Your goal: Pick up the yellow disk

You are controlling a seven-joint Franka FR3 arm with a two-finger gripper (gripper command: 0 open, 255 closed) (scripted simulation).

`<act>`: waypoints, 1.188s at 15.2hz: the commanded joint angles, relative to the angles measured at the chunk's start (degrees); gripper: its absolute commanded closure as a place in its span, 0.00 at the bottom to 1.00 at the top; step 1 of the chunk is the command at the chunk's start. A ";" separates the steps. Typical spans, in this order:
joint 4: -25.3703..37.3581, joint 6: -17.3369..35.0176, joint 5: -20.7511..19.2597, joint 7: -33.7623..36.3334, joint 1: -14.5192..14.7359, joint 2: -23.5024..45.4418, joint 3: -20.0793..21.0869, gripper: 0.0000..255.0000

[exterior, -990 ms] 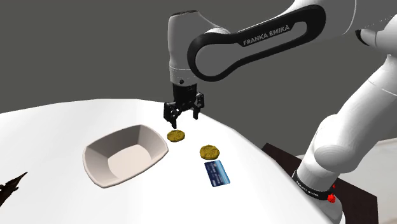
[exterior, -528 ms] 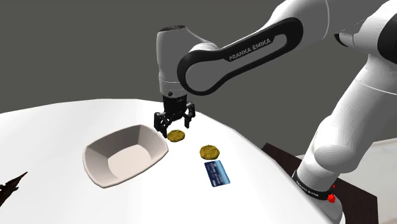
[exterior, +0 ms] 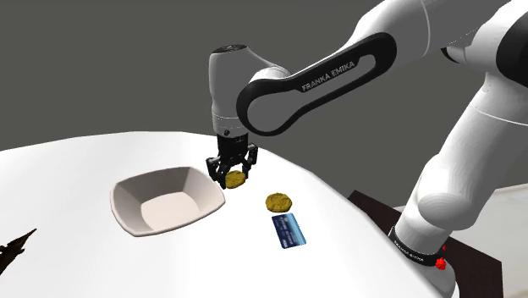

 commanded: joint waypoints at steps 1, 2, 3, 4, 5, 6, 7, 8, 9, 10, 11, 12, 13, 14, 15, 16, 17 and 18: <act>-0.05 0.06 -0.02 0.04 0.03 0.16 0.05 1.00; -0.11 0.08 0.00 0.03 0.03 0.11 0.05 1.00; -0.22 0.12 0.05 0.02 0.04 0.04 0.05 1.00; -0.22 0.12 0.06 0.02 0.05 0.03 0.05 1.00; -0.24 0.12 0.06 0.06 0.07 0.01 0.08 1.00; -0.09 -0.06 0.09 0.01 0.06 -0.02 0.04 1.00; 0.40 -0.82 0.29 -0.17 0.06 -0.34 -0.01 1.00; 0.92 -1.57 0.47 -0.32 0.05 -0.63 -0.07 1.00; 1.44 -2.33 0.64 -0.47 0.04 -0.91 -0.12 1.00; 1.98 -3.09 0.79 -0.61 0.03 -1.17 -0.17 1.00; 2.52 -3.85 0.94 -0.75 0.02 -1.42 -0.23 1.00; 3.08 -4.61 1.08 -0.88 0.00 -1.66 -0.28 1.00; 3.65 -5.37 1.20 -0.99 -0.01 -1.88 -0.34 1.00; 4.24 -6.13 1.32 -1.11 -0.02 -2.09 -0.39 1.00; 4.83 -6.89 1.42 -1.21 -0.03 -2.28 -0.44 1.00; 5.44 -7.65 1.52 -1.31 -0.05 -2.46 -0.49 1.00; 6.06 -8.41 1.60 -1.40 -0.06 -2.63 -0.54 1.00; 6.70 -9.17 1.68 -1.48 -0.07 -2.78 -0.59 1.00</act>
